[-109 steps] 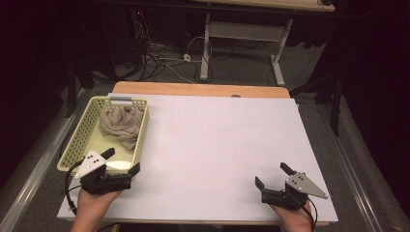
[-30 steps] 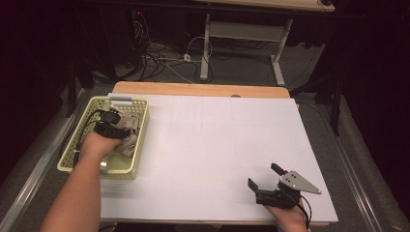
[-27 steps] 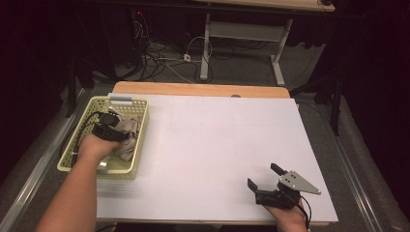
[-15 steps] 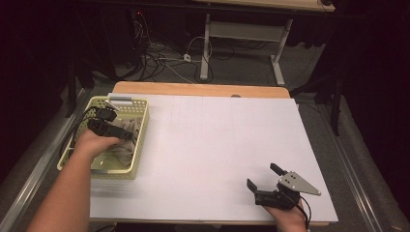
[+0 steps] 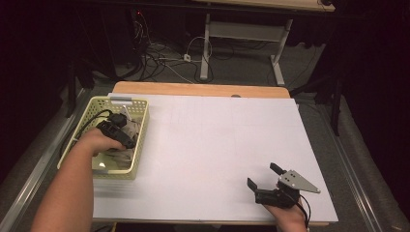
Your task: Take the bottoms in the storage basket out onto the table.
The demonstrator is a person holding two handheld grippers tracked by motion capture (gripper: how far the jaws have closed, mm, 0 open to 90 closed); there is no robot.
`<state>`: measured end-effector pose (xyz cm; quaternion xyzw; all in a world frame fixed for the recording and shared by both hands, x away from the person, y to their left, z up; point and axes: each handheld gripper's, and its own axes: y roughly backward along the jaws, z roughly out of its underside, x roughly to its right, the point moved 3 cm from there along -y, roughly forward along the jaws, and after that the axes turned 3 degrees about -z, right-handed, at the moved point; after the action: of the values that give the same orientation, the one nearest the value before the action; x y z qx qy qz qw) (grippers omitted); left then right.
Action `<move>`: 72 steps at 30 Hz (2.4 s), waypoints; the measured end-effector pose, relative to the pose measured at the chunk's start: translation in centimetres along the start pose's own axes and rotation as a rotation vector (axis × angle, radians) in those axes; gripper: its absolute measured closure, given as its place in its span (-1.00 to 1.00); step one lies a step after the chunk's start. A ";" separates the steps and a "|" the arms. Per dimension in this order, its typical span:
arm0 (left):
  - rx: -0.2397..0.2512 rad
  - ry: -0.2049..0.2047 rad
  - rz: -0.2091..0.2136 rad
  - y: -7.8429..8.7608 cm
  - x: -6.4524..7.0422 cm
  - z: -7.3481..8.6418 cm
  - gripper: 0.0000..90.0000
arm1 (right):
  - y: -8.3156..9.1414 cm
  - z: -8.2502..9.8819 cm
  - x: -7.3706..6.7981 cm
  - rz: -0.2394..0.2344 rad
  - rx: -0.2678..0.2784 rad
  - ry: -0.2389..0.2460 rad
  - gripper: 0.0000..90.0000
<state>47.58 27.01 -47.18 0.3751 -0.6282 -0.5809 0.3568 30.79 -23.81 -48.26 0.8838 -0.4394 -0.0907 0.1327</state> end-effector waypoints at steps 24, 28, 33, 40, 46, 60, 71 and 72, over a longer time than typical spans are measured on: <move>0.071 -0.082 -0.082 1.5 0.0 0.4 0.41 | 0.1 -0.1 0.0 -0.003 0.003 -0.003 -0.97; 0.061 -0.074 -0.072 2.1 0.0 0.9 0.43 | 0.3 0.0 0.2 0.001 0.002 -0.004 -0.97; 0.037 -0.054 -0.032 3.2 0.0 1.8 0.43 | 0.5 -0.1 0.4 0.008 0.013 -0.015 -0.97; -0.013 0.006 0.002 5.4 0.1 3.1 0.43 | 0.5 -0.2 0.3 0.004 0.012 -0.008 -0.96; -0.002 0.050 0.005 8.0 0.1 4.0 0.43 | 0.5 -0.3 0.2 0.002 0.012 -0.005 -0.96; -0.026 0.065 -0.018 13.3 0.3 5.0 0.43 | 0.6 -0.3 0.0 -0.002 0.017 -0.003 -0.96; -0.029 0.046 -0.030 16.5 1.3 4.2 0.42 | 0.6 -0.3 0.0 -0.004 0.019 -0.004 -0.96; -0.026 0.045 -0.033 16.7 1.5 4.1 0.42 | 0.6 -0.3 0.0 -0.003 0.018 -0.008 -0.96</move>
<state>42.37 28.33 -30.83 0.3936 -0.6062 -0.5861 0.3662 30.43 -24.11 -47.80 0.8852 -0.4395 -0.0905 0.1231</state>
